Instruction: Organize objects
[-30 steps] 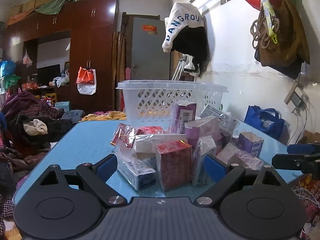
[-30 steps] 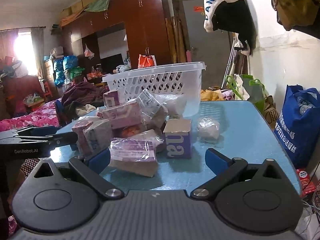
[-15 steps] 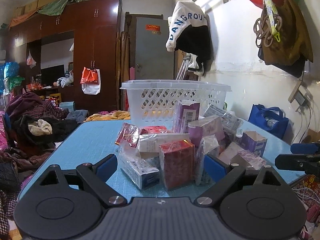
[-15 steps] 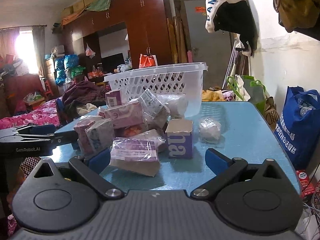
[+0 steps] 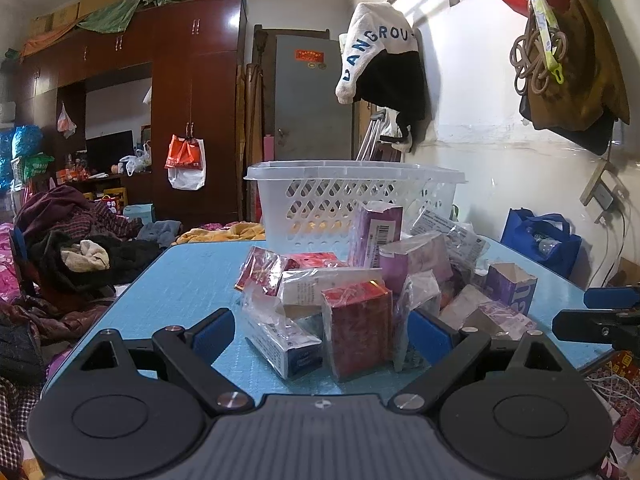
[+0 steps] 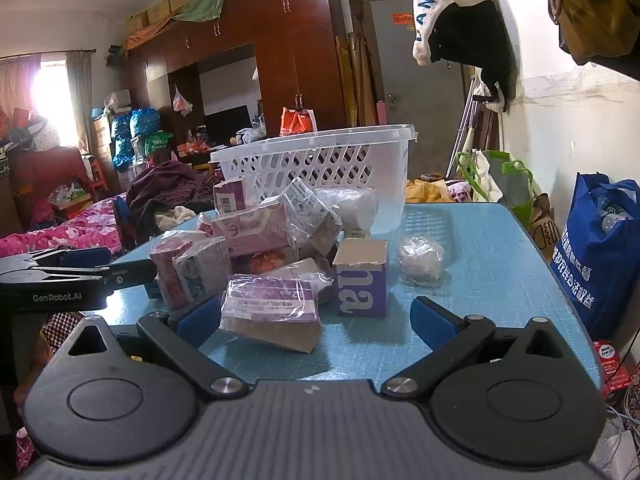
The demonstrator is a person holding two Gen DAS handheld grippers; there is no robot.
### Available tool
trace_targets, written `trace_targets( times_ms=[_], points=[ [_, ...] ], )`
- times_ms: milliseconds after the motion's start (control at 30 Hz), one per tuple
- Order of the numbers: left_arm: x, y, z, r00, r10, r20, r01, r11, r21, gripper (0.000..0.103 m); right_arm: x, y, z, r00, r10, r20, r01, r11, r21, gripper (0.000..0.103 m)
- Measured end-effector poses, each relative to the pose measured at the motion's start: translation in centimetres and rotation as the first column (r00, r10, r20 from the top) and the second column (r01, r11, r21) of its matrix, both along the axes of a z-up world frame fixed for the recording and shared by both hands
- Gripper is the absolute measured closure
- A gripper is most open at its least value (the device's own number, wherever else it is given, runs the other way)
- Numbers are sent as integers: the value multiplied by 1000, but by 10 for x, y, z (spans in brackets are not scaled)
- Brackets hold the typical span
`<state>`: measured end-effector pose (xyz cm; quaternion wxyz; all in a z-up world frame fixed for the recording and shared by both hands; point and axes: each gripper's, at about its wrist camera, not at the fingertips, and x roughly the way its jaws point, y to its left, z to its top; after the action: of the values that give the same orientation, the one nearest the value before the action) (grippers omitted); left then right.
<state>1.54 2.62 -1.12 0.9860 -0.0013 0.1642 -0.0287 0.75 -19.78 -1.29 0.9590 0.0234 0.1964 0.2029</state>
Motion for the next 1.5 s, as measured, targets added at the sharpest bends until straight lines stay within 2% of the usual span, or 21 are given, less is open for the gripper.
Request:
trace_targets(
  times_ms=[1300,1500],
  points=[
    [7,-5,-9,999,10,-32,-9,999,32,7,1,-2,-2,1000,0,18,0,1000,19,0],
    [11,-1,-17,999,1,-46,-1,1000,14,7,1,5,-7,999,43,34,-44,999,25,1]
  ],
)
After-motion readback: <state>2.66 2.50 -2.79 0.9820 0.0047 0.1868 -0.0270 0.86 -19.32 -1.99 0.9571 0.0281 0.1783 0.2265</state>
